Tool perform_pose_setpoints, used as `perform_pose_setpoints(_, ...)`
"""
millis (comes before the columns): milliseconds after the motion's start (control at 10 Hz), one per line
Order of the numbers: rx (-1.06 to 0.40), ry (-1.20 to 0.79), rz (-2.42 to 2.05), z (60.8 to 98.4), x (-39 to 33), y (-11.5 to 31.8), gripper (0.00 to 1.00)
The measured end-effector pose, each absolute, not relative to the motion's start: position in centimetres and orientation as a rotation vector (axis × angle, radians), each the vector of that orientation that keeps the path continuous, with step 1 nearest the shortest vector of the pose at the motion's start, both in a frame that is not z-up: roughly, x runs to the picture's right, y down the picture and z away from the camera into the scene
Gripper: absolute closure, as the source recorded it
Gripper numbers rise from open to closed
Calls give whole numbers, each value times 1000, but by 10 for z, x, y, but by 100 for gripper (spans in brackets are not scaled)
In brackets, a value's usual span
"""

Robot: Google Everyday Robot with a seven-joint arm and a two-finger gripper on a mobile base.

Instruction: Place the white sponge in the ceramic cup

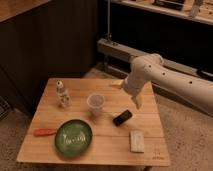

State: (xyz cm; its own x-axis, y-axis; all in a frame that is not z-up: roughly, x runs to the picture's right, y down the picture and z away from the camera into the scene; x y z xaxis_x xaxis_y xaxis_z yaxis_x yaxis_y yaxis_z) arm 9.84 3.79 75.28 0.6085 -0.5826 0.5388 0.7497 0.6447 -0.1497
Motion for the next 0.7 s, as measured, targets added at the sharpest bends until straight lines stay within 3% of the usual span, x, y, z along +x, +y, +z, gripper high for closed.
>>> perform_pose_setpoints(700, -383, -475, -791, 753, 98, 38, 0)
